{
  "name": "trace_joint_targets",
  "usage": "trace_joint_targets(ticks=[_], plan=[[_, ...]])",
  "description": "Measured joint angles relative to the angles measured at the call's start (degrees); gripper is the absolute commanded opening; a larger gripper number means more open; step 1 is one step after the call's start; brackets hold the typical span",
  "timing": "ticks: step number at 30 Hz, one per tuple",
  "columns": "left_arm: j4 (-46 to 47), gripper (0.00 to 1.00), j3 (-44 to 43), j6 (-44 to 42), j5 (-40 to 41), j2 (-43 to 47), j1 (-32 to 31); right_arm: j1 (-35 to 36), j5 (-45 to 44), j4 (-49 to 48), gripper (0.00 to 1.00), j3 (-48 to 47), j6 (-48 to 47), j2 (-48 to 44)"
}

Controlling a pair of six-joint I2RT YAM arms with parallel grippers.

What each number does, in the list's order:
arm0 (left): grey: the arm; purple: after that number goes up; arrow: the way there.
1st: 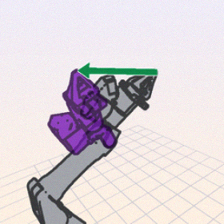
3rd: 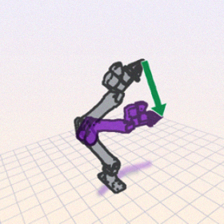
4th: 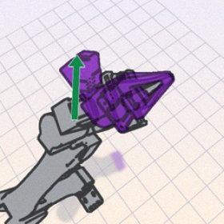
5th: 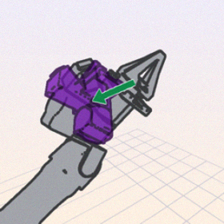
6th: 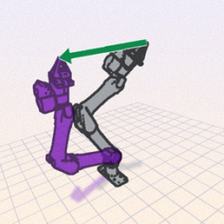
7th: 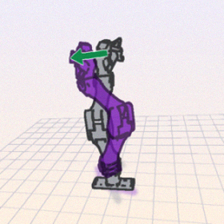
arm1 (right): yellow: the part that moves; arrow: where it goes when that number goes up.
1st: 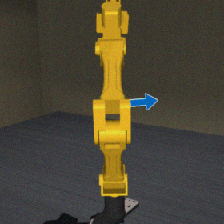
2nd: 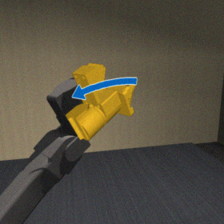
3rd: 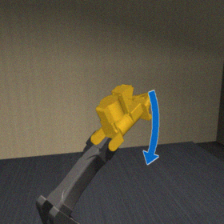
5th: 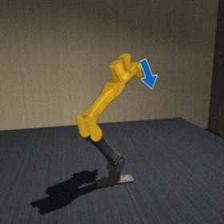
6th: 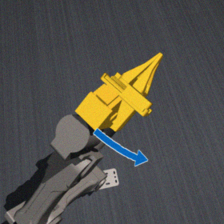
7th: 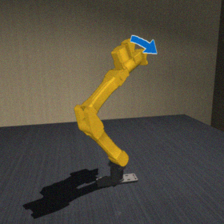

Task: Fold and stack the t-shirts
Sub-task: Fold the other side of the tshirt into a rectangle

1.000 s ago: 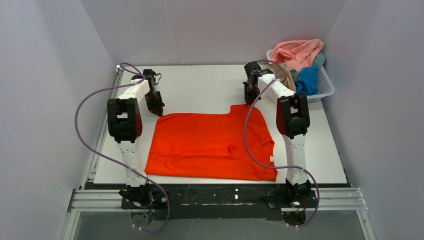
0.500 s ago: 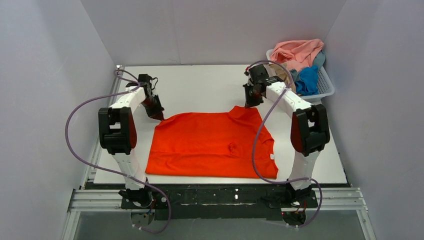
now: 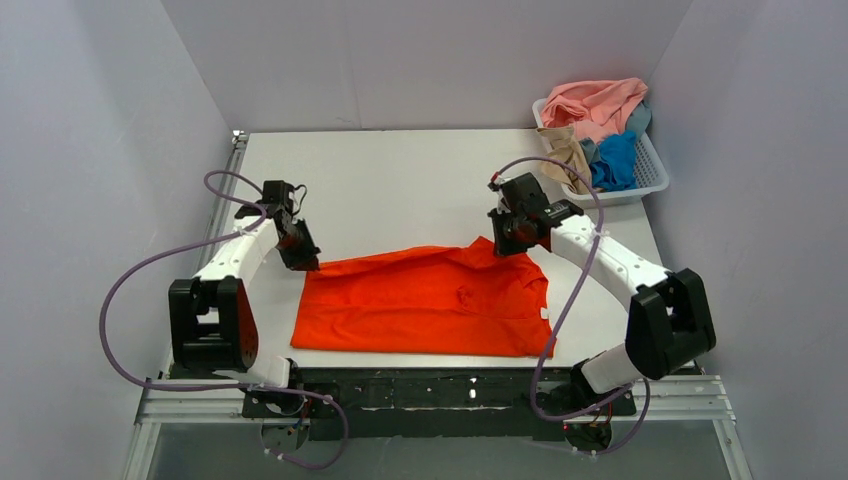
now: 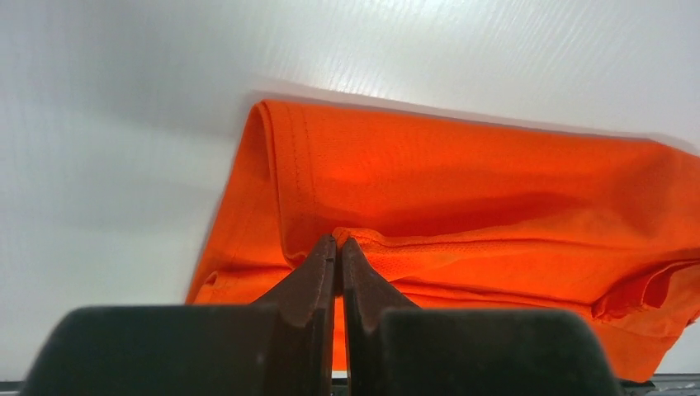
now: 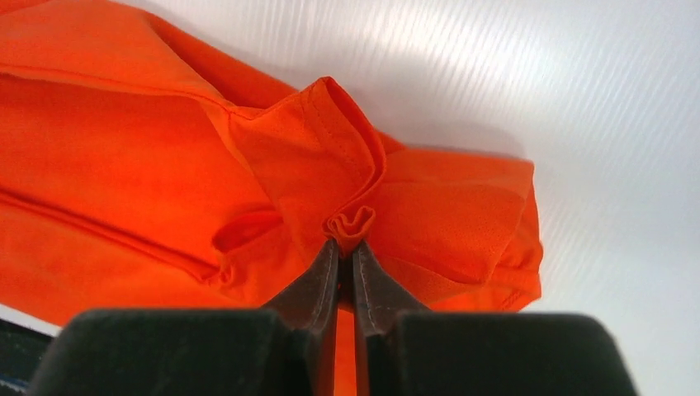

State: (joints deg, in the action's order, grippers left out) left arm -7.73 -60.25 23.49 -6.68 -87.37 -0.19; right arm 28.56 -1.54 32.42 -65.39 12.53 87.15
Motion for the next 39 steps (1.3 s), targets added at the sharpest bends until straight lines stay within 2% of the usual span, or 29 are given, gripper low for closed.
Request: trace_joint_targets(ticks=[8,18,20,21,24,25,26,27,28,29,31,32,35,39], plan=[[0.42,0.0,7.65,1.68,3.02,7.19,0.0,1.22,2.01,-1.33,0.01,10.99,1.66,-12.09],[1.01,0.0,8.15,2.27,5.44,8.74,0.0,2.82,4.33,-3.21,0.01,14.95,2.45,-15.69],[1.03,0.04,8.31,2.34,5.49,8.74,0.0,3.3,4.66,-3.96,0.04,15.98,2.75,-15.72],[1.01,0.07,8.44,2.36,5.51,8.72,0.0,3.74,4.79,-4.22,0.08,16.61,3.06,-15.69],[0.94,0.2,9.14,2.75,5.75,8.7,0.0,5.31,4.83,-4.35,0.3,18.43,4.24,-15.54],[0.76,0.21,9.42,2.89,5.99,8.7,0.0,5.92,4.76,-4.31,0.34,19.15,4.9,-15.54],[0.72,0.27,9.7,3.15,6.32,8.7,0.0,6.64,4.72,-4.2,0.37,19.96,5.66,-15.56],[0.52,0.47,10.03,3.48,6.88,8.72,0.0,7.43,4.81,-4.09,0.4,20.81,6.47,-15.72],[0.13,0.73,10.32,3.91,7.78,8.79,-0.02,8.09,5.11,-3.93,0.44,21.62,7.04,-16.06],[-0.04,0.94,10.82,4.31,8.9,9.16,-0.02,8.87,5.88,-3.91,0.5,22.95,7.98,-17.0],[-0.76,0.98,12.07,5.62,11.72,11.1,-0.02,10.38,8.17,-3.15,0.68,26.25,10.49,-20.74],[-1.7,0.98,12.5,6.32,13.31,12.72,-0.02,10.97,9.44,-2.4,0.72,28.02,11.96,-23.43],[-4.44,0.98,12.31,8.17,17.33,18.01,0.02,11.96,11.8,0.85,0.81,31.85,15.37,-32.0],[-7.67,0.98,9.31,10.56,18.67,22.71,0.04,11.98,10.97,3.65,0.84,32.83,18.99,-42.42]])
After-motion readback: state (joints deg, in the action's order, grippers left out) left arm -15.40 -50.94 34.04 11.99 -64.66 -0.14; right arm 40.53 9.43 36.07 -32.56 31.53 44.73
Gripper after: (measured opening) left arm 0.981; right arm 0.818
